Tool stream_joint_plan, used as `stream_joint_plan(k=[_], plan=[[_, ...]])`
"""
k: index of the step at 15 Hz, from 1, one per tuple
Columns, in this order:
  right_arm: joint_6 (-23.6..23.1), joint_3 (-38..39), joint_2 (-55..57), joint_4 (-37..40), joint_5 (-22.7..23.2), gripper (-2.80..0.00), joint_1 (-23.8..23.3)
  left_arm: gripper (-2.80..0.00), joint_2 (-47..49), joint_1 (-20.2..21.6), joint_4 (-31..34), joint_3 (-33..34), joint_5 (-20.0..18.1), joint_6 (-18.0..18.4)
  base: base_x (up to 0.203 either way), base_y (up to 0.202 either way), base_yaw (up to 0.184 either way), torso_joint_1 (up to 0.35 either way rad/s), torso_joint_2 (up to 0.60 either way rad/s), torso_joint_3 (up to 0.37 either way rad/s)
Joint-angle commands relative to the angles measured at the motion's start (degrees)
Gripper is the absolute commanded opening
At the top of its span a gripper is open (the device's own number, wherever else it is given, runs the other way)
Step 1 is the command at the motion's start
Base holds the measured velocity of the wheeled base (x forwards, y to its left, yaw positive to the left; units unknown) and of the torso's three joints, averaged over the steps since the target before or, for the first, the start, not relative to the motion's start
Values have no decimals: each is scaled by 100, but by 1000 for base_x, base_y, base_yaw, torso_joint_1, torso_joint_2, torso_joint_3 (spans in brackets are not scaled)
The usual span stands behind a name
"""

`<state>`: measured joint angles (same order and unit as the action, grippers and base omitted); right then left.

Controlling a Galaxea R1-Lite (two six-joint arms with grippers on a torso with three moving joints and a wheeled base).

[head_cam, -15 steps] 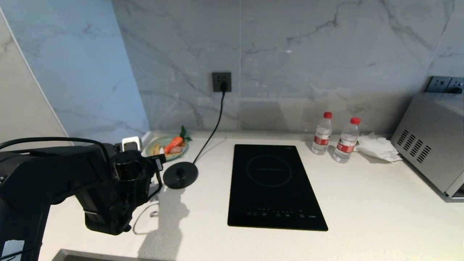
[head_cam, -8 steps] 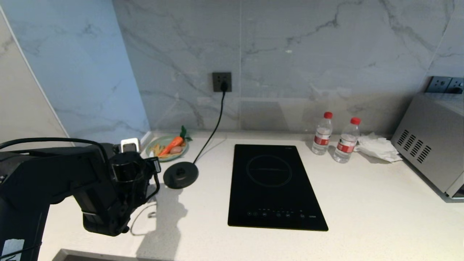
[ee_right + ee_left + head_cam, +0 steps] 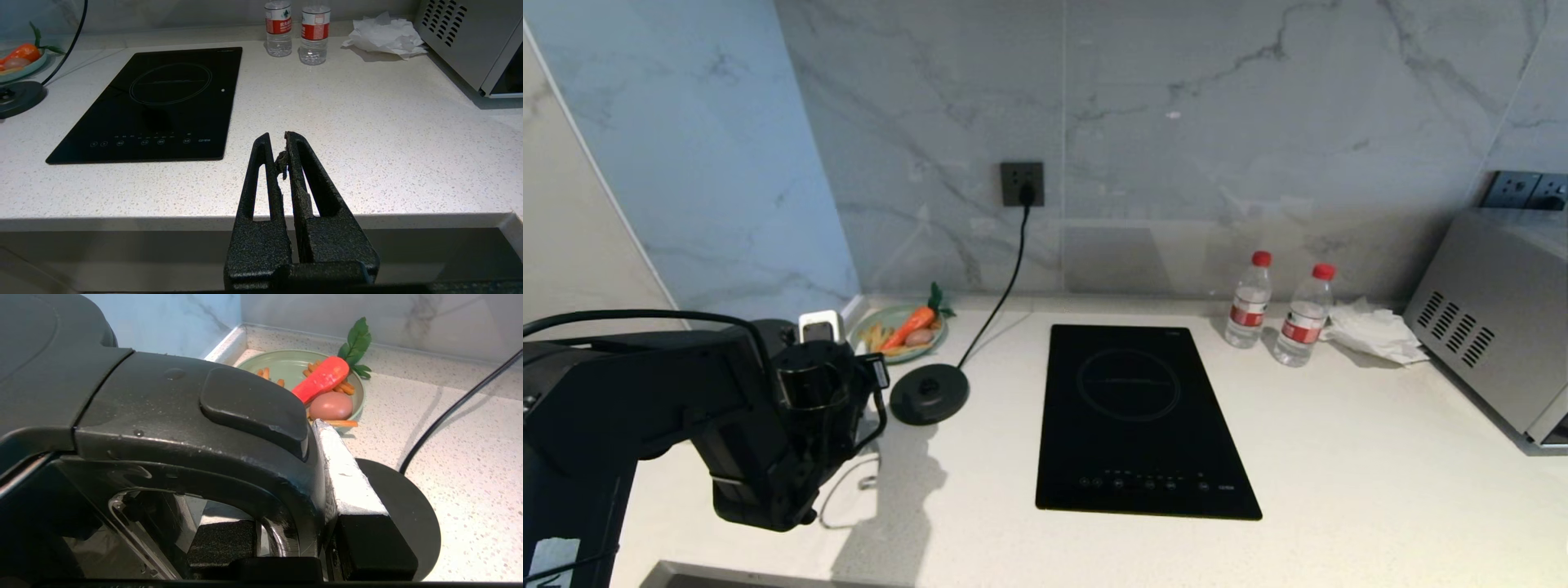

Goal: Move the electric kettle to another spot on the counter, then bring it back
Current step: Grab the kettle

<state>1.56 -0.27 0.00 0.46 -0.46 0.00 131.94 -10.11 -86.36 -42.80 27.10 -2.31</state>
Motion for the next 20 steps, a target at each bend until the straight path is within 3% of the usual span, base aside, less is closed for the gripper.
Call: stream_joint_plan(k=[1, 10, 16, 20], plan=[[2, 0, 9, -2, -5, -280, 0, -280, -132, -13, -57, 42, 30, 3, 0, 0, 0, 0, 0, 0], [2, 0, 9, -2, -5, -280, 0, -280, -1073, -531, -30, 303, 119, 186, 0, 0, 0, 0, 0, 0], [2, 0, 9, -2, 2, -280, 0, -280, -1138, -1331, -14, 352, 340, 187, 0, 0, 0, 0, 0, 0], [2, 0, 9, -2, -6, -280, 0, -280, -961, -1647, 329, -139, 472, 187, 0, 0, 0, 0, 0, 0]])
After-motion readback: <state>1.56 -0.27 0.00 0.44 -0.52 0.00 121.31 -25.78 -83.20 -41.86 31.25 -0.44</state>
